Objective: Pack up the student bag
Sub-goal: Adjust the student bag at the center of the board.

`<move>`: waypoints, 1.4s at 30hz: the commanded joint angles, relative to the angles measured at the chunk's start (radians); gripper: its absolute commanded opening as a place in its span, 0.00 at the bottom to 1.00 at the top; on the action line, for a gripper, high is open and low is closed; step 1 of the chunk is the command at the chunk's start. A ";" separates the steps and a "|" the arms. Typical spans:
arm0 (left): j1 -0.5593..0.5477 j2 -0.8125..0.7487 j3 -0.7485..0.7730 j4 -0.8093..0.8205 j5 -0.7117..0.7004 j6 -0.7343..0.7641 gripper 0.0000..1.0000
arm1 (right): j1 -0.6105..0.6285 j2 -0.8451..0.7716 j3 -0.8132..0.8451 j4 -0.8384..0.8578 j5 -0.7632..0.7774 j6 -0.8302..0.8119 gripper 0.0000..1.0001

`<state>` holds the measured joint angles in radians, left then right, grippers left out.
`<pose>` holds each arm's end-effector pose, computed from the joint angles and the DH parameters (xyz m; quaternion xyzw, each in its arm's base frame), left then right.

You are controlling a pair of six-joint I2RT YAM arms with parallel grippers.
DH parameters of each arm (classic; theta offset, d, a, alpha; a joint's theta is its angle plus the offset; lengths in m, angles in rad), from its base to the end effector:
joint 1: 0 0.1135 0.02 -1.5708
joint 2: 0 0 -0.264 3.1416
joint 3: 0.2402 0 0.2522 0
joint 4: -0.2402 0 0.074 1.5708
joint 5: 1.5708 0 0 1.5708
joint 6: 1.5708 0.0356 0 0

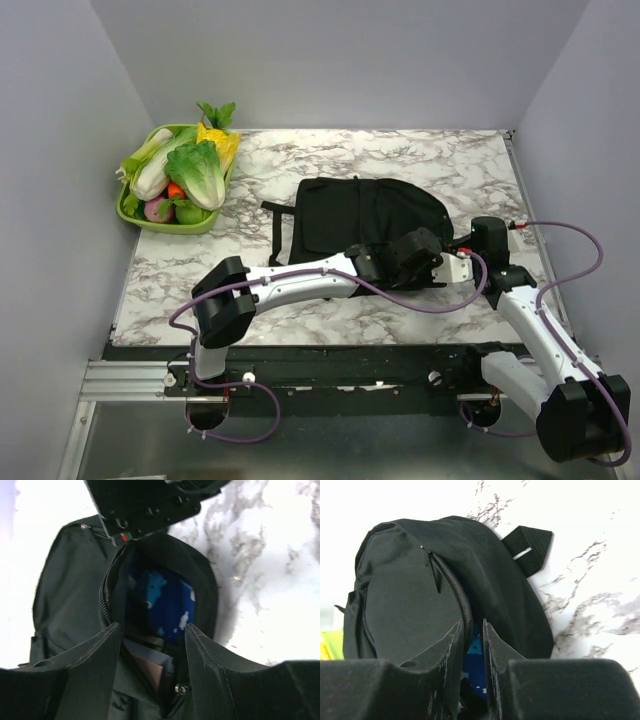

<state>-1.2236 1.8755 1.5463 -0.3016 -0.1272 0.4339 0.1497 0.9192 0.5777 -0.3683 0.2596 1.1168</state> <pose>0.1535 -0.4110 0.2785 0.6364 0.6225 -0.1216 0.4390 0.1922 0.0198 0.2273 0.4668 0.7727 0.1501 0.4032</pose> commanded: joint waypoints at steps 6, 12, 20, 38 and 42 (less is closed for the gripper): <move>0.012 -0.036 -0.052 0.168 -0.132 0.048 0.64 | 0.002 0.047 -0.018 0.098 -0.115 0.040 0.25; 0.009 -0.098 -0.029 -0.028 -0.008 -0.101 0.63 | -0.004 0.032 -0.032 0.092 -0.128 0.064 0.57; 0.009 -0.167 -0.060 -0.120 0.026 -0.170 0.62 | -0.012 0.099 -0.007 0.144 -0.164 0.098 0.57; 0.280 -0.459 -0.158 -0.244 0.153 -0.182 0.61 | 0.370 -0.063 -0.104 0.052 -0.231 0.141 0.01; 0.292 -0.532 -0.202 -0.329 0.300 -0.133 0.63 | 0.740 -0.088 -0.092 -0.001 -0.093 0.279 0.01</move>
<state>-0.9283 1.4082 1.3895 -0.5289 -0.0002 0.2516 0.6266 0.8539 0.4683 -0.2745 0.0856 1.2579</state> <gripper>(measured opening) 0.624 0.013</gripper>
